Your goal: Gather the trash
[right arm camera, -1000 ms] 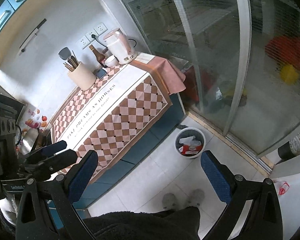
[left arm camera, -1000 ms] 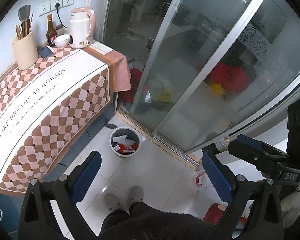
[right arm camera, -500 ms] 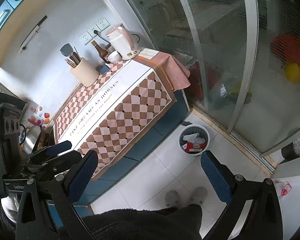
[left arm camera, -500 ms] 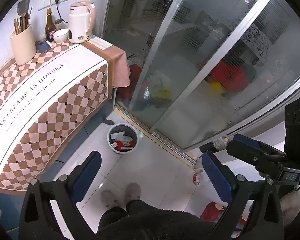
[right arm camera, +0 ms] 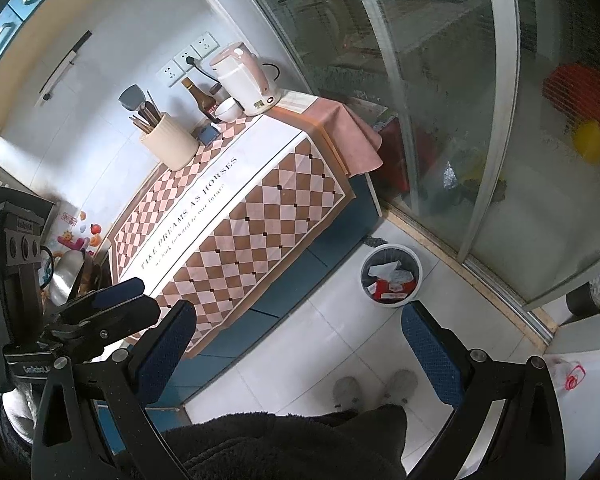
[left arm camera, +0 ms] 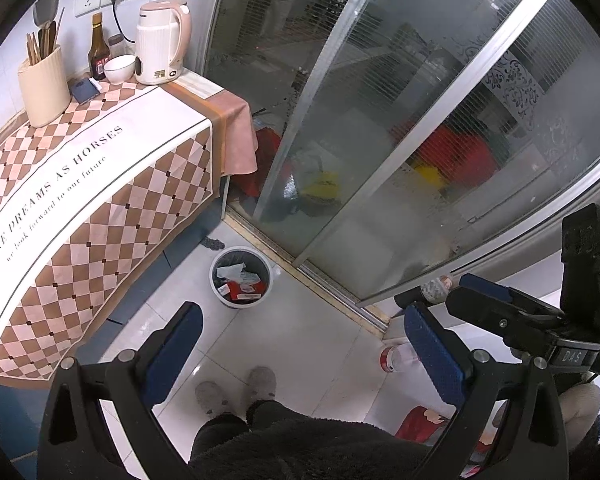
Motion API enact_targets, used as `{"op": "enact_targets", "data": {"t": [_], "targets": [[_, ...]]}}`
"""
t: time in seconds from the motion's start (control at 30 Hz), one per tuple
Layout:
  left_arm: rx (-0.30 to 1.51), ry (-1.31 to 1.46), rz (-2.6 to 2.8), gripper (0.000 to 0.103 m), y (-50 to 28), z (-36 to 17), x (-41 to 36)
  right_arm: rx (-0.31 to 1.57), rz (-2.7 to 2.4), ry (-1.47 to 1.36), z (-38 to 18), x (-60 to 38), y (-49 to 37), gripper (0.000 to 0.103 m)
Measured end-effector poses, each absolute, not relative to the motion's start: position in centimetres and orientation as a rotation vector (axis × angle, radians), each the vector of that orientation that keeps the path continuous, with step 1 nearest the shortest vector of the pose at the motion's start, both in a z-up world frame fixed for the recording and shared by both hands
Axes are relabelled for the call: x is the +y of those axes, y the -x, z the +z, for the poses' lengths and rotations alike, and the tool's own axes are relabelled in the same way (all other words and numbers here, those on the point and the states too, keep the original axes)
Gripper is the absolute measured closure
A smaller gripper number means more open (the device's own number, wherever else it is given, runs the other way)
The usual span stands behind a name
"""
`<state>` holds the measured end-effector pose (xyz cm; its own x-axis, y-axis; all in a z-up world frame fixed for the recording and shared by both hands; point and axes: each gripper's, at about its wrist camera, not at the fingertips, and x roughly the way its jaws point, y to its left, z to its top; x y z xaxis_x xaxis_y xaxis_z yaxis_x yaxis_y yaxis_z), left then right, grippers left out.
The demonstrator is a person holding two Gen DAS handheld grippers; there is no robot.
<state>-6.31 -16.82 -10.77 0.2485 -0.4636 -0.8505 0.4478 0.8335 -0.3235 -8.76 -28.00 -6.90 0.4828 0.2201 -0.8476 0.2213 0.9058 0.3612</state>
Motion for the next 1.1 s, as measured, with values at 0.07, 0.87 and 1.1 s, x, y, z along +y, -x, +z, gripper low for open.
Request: {"op": "enact_targets", "data": {"t": [0.07,0.87,1.1], "targets": [[1.166,0.019,-0.618,0.0,6.3,-10.8,-16.8,1.078,-0.002,-0.465,-7.1,-28.0,8.8,0.0],[1.183,0.034,-0.632,0.0,6.3,-11.1,-17.6,1.085,-0.007,-0.501,-7.7,-27.9,9.4,0.0],[1.189,0.033,-0.641,0.0,6.2,-11.2,-17.8,1.086,-0.003,-0.498,-7.7,-28.3,9.3,0.0]]}}
